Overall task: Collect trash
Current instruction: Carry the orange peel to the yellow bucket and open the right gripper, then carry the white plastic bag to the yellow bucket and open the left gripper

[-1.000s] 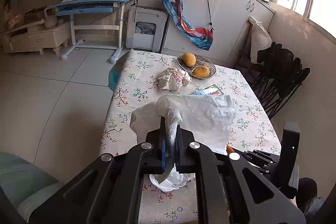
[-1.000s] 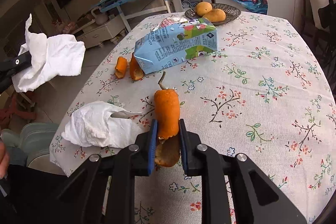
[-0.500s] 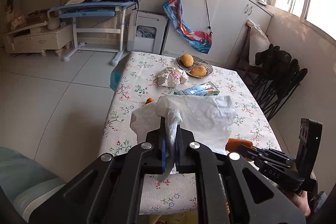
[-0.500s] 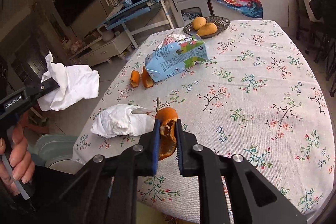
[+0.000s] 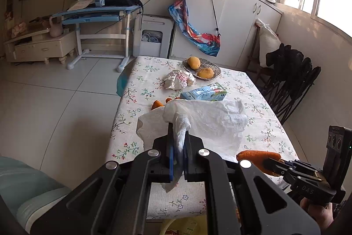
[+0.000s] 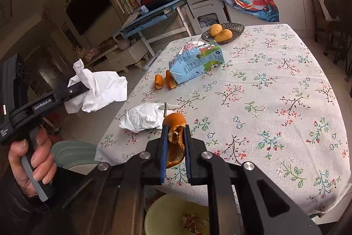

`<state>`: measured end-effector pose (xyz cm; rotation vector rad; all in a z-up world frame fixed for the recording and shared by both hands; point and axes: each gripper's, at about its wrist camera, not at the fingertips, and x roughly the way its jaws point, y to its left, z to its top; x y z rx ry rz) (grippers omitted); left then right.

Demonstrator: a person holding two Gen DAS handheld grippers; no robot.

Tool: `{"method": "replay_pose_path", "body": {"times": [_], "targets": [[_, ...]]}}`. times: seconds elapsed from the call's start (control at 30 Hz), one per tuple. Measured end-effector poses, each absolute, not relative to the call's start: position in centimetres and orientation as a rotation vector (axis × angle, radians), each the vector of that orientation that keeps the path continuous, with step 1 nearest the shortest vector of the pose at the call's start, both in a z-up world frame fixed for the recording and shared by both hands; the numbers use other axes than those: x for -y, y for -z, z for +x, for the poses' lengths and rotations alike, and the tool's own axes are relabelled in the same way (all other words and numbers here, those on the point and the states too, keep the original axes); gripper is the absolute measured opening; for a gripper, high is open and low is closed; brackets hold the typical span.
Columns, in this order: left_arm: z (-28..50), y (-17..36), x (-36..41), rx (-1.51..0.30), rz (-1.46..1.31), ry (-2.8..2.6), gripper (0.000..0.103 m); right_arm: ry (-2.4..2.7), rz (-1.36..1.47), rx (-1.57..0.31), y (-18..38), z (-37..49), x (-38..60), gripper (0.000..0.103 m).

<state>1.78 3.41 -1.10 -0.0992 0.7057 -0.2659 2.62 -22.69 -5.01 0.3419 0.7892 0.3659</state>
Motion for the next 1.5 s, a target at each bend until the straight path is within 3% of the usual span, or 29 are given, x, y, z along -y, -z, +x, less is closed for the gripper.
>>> {"method": "replay_pose_path", "body": {"times": [0.8,1.0,1.03,1.1,1.5], "targets": [[-0.3,0.6,-4.0,-0.683,-0.112,0.262,0.007,-0.524,0.163,-1.030,9.5,-4.5,16.8,0.015],[-1.2,0.6,-4.2,-0.677,-0.118,0.262,0.007,-0.520,0.151,-1.056,10.2,-4.7,16.4,0.023],[-1.3,0.6,-4.3,-0.676,-0.119,0.262,0.007,-0.518,0.150,-1.057,10.3,-4.7,16.4,0.031],[-1.5,0.6,-4.3,-0.676,-0.120,0.263,0.007,-0.509,0.149,-1.046,10.1,-4.7,16.5,0.036],[-3.3,0.8,-3.9,-0.676,-0.117,0.278,0.007,-0.422,0.225,-0.871,7.3,-5.2,19.2,0.050]]}}
